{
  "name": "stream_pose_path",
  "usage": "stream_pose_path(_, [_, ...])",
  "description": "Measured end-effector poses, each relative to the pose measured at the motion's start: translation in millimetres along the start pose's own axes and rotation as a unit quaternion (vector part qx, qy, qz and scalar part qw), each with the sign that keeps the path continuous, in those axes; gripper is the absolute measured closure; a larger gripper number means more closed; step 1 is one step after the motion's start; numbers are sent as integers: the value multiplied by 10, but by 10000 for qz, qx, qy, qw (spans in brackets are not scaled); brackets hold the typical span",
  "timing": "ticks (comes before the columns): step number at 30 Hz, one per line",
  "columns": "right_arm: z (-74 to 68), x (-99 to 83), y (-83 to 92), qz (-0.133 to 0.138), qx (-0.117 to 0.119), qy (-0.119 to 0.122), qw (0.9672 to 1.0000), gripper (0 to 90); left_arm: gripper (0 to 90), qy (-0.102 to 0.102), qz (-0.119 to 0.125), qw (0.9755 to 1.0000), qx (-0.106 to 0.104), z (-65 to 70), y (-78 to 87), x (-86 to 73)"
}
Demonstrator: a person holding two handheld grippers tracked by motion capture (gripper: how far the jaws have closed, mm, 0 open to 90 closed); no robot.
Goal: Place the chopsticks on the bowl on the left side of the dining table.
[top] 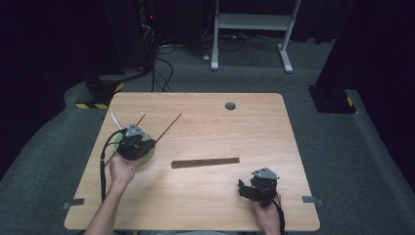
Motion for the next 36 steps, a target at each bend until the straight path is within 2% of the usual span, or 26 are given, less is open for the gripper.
stream_pose_path(3, [-1,-1,0,-3,-1,-11,10000,158,847,123,39,9999,-23,-34,28,-15])
stream_pose_path(21, [-1,-1,1,-3,-1,-11,10000,159,846,256,66,9996,97,-179,142,-73])
stream_pose_path(36, [0,0,0,1,-1,0,10000,158,847,273,-146,9980,550,-378,220,-234])
Point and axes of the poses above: each handheld gripper's, and its own axes: y roughly backward along the jaws, x roughly out of its top, z roughly to its right, the point moved 6 cm from there along -y, roughly forward along the jaws, and after that the axes turned 3 degrees about z, right-handed, at the moved point
